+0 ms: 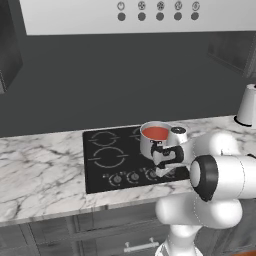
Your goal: Wait until the marinara sauce is simmered to a deep red color and then turn off the stove.
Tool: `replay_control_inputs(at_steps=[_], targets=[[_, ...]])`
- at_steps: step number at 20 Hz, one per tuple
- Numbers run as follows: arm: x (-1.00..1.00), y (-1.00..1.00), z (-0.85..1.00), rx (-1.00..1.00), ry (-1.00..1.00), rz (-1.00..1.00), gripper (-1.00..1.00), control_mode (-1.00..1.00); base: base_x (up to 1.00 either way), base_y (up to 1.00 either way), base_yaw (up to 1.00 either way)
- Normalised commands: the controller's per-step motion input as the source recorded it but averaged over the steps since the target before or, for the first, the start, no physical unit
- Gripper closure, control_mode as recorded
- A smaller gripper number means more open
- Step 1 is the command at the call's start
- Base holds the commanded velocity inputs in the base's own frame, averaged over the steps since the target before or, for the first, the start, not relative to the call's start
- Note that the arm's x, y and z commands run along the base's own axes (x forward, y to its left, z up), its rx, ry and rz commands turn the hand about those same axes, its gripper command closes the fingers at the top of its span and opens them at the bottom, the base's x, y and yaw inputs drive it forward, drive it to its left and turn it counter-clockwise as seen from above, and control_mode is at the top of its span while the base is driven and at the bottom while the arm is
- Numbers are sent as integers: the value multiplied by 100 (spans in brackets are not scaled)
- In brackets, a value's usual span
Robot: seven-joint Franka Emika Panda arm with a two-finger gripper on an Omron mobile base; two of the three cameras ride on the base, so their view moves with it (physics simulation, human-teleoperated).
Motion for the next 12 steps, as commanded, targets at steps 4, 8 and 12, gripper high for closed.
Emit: replay_control_inputs(at_steps=[4, 8, 12], targets=[[-48, -11, -14, 4, -1, -32, 100, -100, 0, 0, 0], [-63, -21, -21, 6, -4, -41, 100, -100, 0, 0, 0], [-71, -28, -27, 7, -7, -46, 100, -100, 0, 0, 0]])
